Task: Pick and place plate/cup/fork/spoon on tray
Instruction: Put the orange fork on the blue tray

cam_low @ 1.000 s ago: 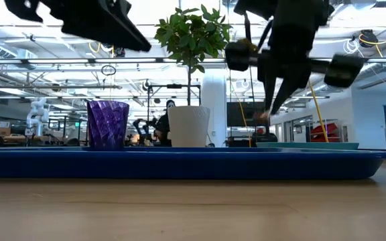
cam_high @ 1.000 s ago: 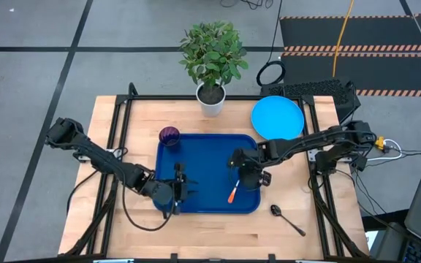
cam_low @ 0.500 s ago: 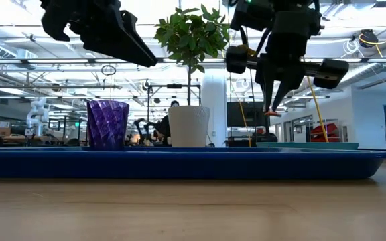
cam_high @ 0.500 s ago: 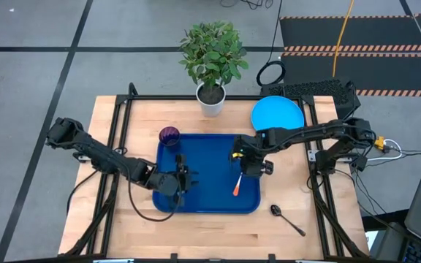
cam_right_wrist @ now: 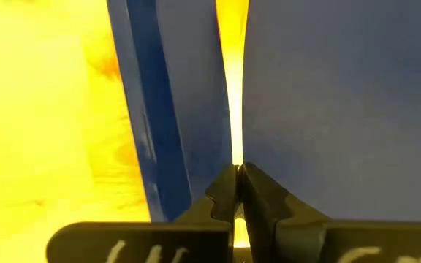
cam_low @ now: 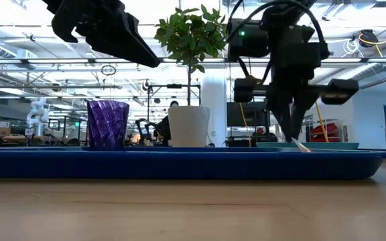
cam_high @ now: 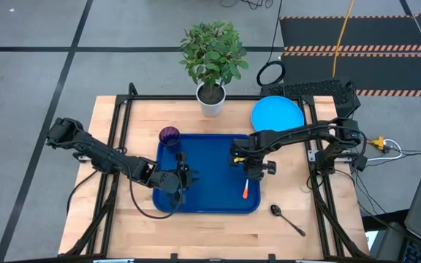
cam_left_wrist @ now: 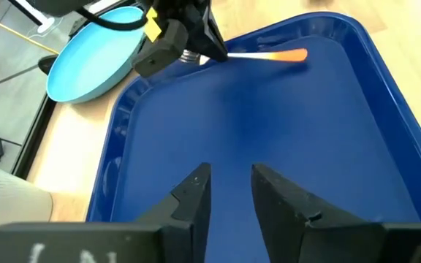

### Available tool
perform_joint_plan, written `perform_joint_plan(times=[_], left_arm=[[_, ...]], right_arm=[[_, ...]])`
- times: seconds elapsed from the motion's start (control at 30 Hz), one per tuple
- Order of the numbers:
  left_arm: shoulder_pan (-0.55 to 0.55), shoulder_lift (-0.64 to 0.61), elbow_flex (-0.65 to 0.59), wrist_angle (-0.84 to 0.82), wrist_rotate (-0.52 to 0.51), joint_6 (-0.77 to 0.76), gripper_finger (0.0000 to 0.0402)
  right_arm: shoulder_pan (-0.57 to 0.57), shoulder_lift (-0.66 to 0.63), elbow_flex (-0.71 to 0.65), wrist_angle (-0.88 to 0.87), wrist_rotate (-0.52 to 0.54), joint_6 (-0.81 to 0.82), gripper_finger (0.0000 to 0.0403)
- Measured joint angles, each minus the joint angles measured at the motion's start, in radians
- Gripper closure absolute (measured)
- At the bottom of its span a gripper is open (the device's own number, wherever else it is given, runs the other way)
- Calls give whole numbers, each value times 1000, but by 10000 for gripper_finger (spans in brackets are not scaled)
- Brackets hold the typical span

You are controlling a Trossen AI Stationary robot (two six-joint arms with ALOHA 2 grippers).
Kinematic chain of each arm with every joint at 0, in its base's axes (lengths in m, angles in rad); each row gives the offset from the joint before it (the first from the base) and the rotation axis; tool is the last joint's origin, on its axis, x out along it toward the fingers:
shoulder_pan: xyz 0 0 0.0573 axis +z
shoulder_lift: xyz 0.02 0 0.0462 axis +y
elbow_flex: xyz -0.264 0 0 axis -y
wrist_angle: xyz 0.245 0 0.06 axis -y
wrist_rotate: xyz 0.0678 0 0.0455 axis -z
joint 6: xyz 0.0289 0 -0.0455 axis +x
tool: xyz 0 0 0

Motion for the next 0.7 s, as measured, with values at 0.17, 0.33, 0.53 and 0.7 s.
perform_joint_plan(times=[0.17,0.33,0.53,0.7], left_arm=[[0,0,0,15,0,15,328],[0,0,0,44,1,38,346],[26,0,0,44,2,32,349],[43,0,0,43,3,-1,350]], right_arm=[[-19,6,0,19,46,-63,403],[-47,6,0,15,54,-86,403],[-65,5,0,15,52,-95,403],[-65,22,0,24,53,-88,401]])
